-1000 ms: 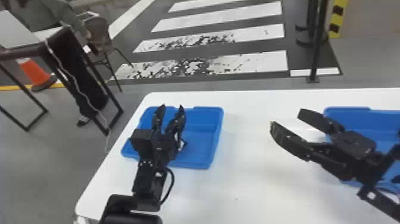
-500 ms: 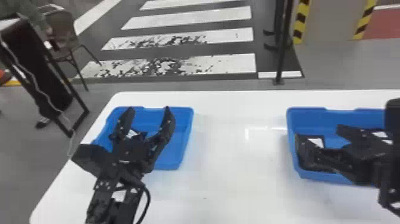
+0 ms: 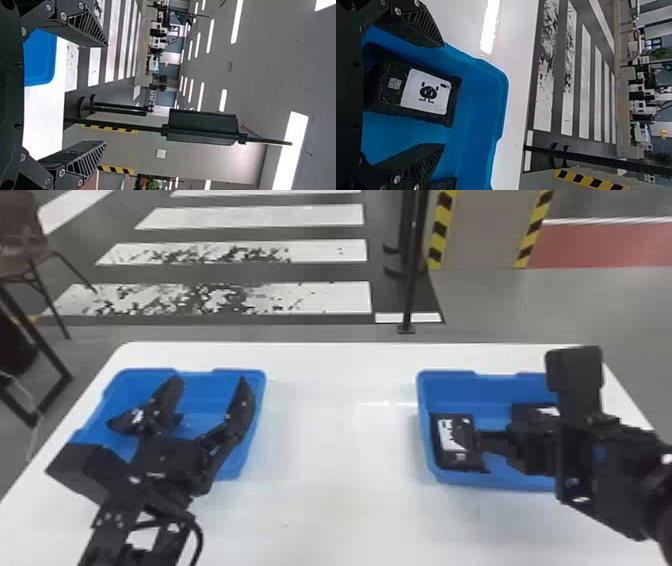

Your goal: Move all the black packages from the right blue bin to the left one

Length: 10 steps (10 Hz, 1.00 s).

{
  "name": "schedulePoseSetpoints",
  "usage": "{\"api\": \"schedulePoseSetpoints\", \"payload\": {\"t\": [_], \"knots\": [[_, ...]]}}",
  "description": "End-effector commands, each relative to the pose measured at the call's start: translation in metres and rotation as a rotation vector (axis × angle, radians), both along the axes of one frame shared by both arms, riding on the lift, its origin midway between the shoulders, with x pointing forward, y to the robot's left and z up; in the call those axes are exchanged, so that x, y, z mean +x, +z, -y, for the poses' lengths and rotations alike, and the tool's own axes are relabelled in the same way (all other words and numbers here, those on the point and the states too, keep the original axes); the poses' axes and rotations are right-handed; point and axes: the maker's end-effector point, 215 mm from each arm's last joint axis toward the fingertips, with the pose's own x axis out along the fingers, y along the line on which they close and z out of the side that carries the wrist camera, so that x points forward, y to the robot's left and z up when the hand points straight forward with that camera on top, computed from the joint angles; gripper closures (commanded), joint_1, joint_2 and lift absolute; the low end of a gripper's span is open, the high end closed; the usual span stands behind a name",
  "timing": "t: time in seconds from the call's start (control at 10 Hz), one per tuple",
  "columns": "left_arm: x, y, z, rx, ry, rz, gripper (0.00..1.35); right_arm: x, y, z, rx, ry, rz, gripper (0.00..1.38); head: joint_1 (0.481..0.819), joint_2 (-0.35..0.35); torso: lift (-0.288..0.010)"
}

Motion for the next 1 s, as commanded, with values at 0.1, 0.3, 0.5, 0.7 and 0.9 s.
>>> {"api": "schedulePoseSetpoints", "payload": {"t": [0.1, 0.3, 0.5, 0.7, 0.9], "knots": [[-0.001, -0.002, 0.000, 0.008, 0.000, -0.003, 0.21, -0.003, -0.024, 0.008, -0.015, -0.011, -0.090, 0.15, 0.695, 0.037, -0.173], [0.000, 0.001, 0.001, 0.016, -0.002, 0.004, 0.21, -0.004, -0.040, 0.002, -0.017, 0.002, -0.136, 0.19, 0.695, 0.033, -0.173], [-0.001, 0.004, 0.003, 0.044, -0.002, 0.017, 0.21, -0.007, -0.046, -0.004, -0.026, 0.022, -0.174, 0.21, 0.695, 0.039, -0.173], [-0.001, 0.007, 0.003, 0.063, -0.002, 0.028, 0.21, -0.006, -0.048, -0.006, -0.032, 0.028, -0.188, 0.21, 0.695, 0.044, -0.173], [-0.001, 0.008, 0.002, 0.065, 0.001, 0.030, 0.21, -0.008, -0.051, -0.003, -0.046, 0.020, -0.200, 0.21, 0.695, 0.045, -0.173]]}}
